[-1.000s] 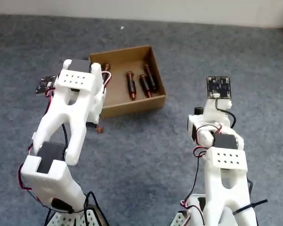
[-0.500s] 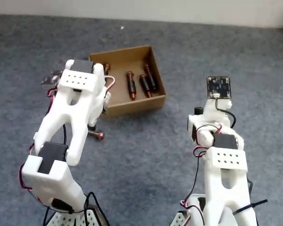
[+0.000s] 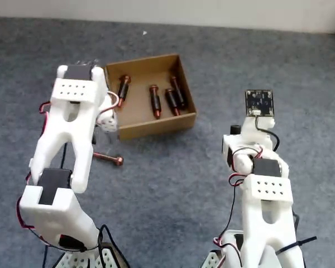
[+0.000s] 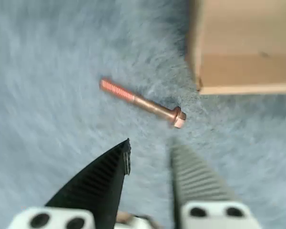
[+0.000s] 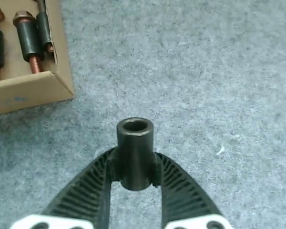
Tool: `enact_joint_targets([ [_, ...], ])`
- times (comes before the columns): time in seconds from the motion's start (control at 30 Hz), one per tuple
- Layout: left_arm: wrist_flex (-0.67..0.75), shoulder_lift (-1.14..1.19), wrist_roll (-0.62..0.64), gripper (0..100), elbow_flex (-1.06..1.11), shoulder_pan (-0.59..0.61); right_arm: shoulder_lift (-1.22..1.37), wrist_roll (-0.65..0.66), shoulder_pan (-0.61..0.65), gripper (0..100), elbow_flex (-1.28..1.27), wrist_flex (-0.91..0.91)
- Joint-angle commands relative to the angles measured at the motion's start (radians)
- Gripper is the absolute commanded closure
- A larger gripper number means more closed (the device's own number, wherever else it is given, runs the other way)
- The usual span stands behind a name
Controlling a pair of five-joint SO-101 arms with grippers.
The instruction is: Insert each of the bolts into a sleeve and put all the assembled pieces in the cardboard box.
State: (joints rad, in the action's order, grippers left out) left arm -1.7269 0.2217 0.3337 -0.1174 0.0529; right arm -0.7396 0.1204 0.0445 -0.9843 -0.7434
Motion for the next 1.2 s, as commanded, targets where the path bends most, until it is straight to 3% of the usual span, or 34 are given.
enact_joint_targets([
  [0.0, -0.011, -0.045, -0.476, 100, -0.105, 0.019, -0.024, -0.002, -0.010, 99.4, 0.005, 0.030],
  [0.23, 0.005, -0.044, -1.048, 98, -0.102, 0.013, -0.024, -0.002, -0.010, 99.4, 0.005, 0.030],
  [0.4, 0.049, -0.042, -1.349, 97, -0.008, 0.015, -0.024, -0.002, -0.010, 99.4, 0.005, 0.031],
  [0.47, 0.068, -0.044, -1.432, 91, 0.048, 0.018, -0.024, -0.002, -0.010, 99.4, 0.005, 0.031],
  [0.6, 0.157, -0.044, -1.499, 82, 0.136, 0.018, -0.024, -0.002, -0.010, 99.4, 0.005, 0.031],
  [0.77, 0.213, -0.042, -1.625, 82, 0.231, 0.012, -0.024, 0.000, -0.010, 99.4, 0.005, 0.031],
  [0.97, 0.368, -0.001, -1.637, 82, 0.329, -0.004, -0.024, 0.000, -0.010, 99.4, 0.005, 0.033],
  [1.17, 0.387, 0.116, -1.631, 82, 0.292, -0.031, -0.024, 0.000, -0.010, 99.4, 0.005, 0.033],
])
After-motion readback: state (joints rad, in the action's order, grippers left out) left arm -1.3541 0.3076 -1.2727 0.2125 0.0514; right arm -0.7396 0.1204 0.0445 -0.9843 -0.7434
